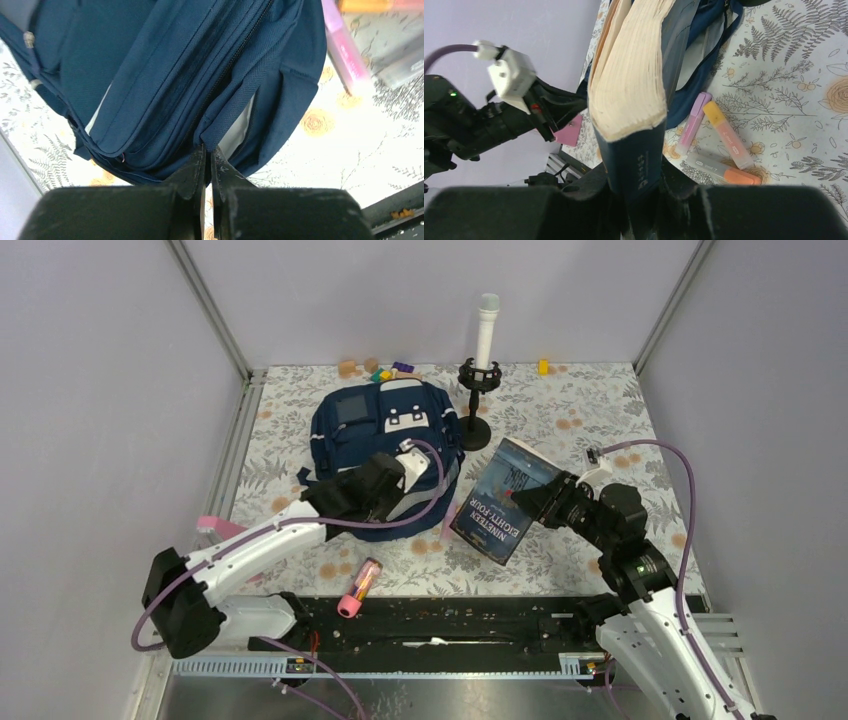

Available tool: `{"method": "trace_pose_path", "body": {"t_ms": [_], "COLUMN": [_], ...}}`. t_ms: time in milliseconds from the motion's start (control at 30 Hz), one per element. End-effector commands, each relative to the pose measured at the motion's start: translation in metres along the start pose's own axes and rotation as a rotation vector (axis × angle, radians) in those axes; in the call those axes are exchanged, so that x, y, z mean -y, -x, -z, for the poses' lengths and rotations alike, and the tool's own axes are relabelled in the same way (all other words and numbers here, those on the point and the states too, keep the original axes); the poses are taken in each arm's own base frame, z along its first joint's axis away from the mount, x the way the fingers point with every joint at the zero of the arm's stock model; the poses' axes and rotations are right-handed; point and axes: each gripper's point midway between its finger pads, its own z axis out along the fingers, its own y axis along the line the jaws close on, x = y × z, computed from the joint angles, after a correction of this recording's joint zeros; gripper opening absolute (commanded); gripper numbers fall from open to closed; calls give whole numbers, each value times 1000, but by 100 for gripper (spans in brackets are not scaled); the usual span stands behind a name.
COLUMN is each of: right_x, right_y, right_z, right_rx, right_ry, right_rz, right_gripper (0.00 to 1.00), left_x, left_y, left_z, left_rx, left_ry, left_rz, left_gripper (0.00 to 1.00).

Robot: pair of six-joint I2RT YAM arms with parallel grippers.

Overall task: Pack the student bag
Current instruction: Place the book in the student bag.

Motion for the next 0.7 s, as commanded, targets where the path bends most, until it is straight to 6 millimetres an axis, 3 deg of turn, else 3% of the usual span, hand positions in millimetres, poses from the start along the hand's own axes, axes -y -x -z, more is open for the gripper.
{"method": "trace_pose_path", "body": {"t_ms": [0, 133, 300, 433, 667], "right_x": [-38, -36, -33, -27, -35], "right_y": [25, 16, 3, -9, -24], "right_z": [4, -6, -27, -41, -59], "right_rx": [88, 62, 0, -41, -74], "right_ry": [149, 182, 232, 241, 252], "right_rz": [2, -68, -228, -291, -328], "right_gripper": [0, 0, 0, 0, 0], "left_x": [-28, -44, -61, -64, -59], "left_y": [77, 119, 155, 166, 159], "left_z": [45, 76, 108, 121, 126], "left_rx": [306, 466, 624, 680, 731], "left_ry": [70, 101, 131, 129, 83], "left_rz": [130, 188, 232, 231, 259], "left_gripper": [0, 0, 0, 0, 0]}}
